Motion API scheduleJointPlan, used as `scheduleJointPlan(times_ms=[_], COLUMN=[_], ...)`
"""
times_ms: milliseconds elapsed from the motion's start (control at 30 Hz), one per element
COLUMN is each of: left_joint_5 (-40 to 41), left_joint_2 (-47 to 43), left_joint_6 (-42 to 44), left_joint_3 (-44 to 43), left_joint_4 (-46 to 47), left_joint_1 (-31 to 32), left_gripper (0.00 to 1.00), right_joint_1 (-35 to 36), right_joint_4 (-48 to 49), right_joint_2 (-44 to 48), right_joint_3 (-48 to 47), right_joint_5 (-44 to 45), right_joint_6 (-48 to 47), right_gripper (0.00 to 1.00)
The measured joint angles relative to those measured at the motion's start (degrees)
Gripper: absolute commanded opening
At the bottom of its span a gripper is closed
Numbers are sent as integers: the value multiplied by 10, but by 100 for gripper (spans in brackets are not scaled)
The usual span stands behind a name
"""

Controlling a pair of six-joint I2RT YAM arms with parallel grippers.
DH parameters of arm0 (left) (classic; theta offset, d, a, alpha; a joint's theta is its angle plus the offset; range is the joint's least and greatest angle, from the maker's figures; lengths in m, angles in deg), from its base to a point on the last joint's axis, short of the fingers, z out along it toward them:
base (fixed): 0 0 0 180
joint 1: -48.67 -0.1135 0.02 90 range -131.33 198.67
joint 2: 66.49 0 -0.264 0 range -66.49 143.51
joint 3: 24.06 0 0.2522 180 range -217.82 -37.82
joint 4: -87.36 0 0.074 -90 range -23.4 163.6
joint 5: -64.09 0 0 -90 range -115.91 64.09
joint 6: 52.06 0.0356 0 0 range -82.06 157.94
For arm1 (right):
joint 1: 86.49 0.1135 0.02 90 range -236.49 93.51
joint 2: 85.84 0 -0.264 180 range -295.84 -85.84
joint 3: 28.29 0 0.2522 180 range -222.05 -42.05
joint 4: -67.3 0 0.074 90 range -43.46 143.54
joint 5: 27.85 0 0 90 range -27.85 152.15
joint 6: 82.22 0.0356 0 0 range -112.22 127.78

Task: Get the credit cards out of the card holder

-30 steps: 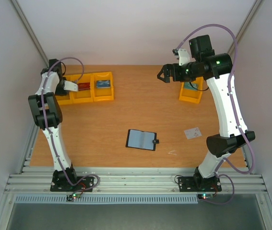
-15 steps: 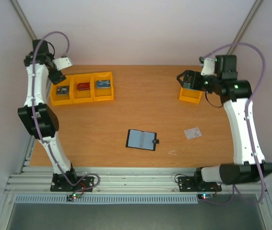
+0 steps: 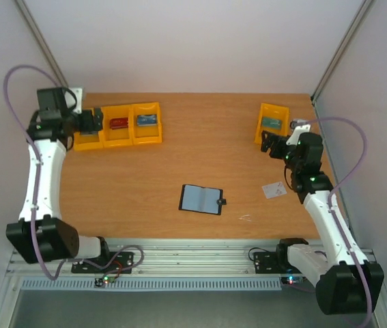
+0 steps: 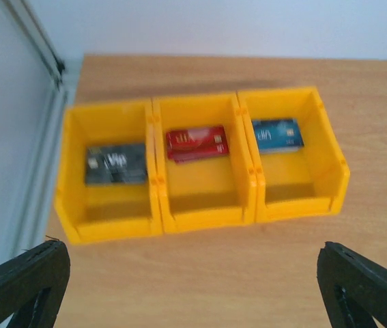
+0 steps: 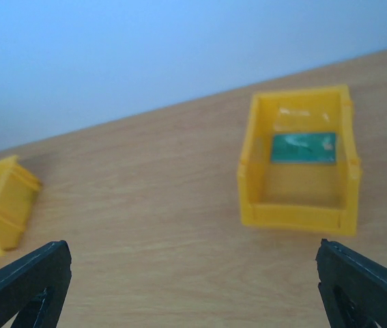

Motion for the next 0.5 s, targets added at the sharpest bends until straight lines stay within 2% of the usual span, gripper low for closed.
scheduleJointPlan(times_ms=[200, 367, 500], left_joint_5=[51, 90, 98], left_joint_2=[-56, -41, -28], left_joint_6=[-75, -85, -90], left_joint_3=[236, 395, 504], left_joint_4=[155, 278, 438], left_joint_1=[29, 39, 45], left_gripper=[99, 99, 99], right_joint_1=[0, 0, 0], right_joint_4=[155, 287, 434], right_joint_2=[-23, -63, -130], right_joint_3=[139, 209, 301], right_joint_5=[40, 56, 78], right_joint_6=[-21, -57, -97], right_gripper=[98, 98, 98])
